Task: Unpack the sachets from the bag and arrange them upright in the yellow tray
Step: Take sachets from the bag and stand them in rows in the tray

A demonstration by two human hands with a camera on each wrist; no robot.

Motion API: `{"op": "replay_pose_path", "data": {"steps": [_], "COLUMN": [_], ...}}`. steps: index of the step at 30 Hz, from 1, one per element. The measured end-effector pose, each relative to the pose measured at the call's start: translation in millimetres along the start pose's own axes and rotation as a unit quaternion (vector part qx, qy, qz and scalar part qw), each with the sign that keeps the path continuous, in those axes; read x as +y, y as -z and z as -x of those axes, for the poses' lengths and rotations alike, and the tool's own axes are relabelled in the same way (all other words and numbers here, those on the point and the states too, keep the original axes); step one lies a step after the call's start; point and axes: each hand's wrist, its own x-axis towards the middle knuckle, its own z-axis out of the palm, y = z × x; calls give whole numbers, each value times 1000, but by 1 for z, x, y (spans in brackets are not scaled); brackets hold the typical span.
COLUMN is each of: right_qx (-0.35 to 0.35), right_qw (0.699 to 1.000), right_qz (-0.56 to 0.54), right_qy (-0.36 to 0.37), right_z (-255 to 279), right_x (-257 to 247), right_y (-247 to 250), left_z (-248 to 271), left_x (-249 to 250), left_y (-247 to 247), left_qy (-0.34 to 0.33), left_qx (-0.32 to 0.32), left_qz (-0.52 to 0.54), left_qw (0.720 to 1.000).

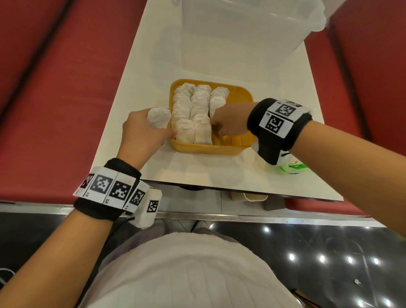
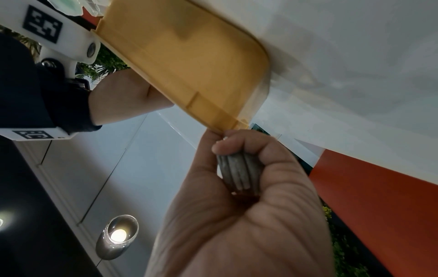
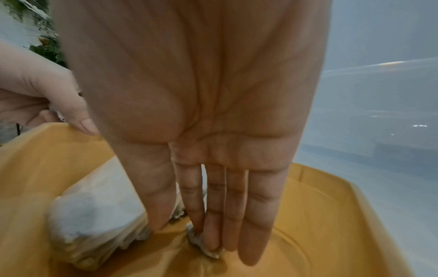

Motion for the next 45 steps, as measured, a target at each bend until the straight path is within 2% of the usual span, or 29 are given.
{"op": "replay_pose_path", "data": {"steps": [4, 9, 12, 15, 17, 20, 22, 24, 25, 29, 34, 40, 45], "right_qx": [10, -11, 25, 102, 171, 302, 366, 394, 401, 417, 439, 371, 407], "right_qw": [999, 999, 995, 974, 940, 846, 790, 766, 767, 800, 787, 808, 796], "right_qz": [-37, -29, -96, -201, -291, -431, -479, -494, -488, -421, -429, -456, -447], "right_qy": [2, 8, 9, 17, 42, 88, 109, 116, 114, 96, 57, 48, 10], "right_z": [5, 6, 15, 35, 53, 78, 89, 92, 92, 88, 93, 96, 108], "right_x": [4, 2, 10, 23, 26, 14, 2, -9, -12, -17, -9, -5, 12], "right_y": [5, 6, 14, 25, 32, 37, 36, 33, 31, 19, 10, 3, 0], "left_z": [-2, -2, -3, -3, -3, 1, 8, 14, 17, 23, 29, 34, 34], "left_x": [-2, -1, 0, 12, 24, 45, 55, 60, 61, 65, 67, 65, 62], "left_y": [1, 2, 7, 17, 24, 26, 20, 12, 9, -3, -10, -18, -16], "left_qy": [6, 11, 38, 69, 75, 75, 58, 37, 28, 11, 9, 15, 48], "left_qx": [-3, -24, -34, -49, -80, -168, -231, -276, -289, -307, -302, -308, -298], "left_qz": [15, 35, 84, 209, 287, 368, 357, 324, 308, 270, 257, 269, 329], "left_qw": [1000, 999, 995, 974, 952, 912, 903, 904, 906, 912, 918, 912, 895]}}
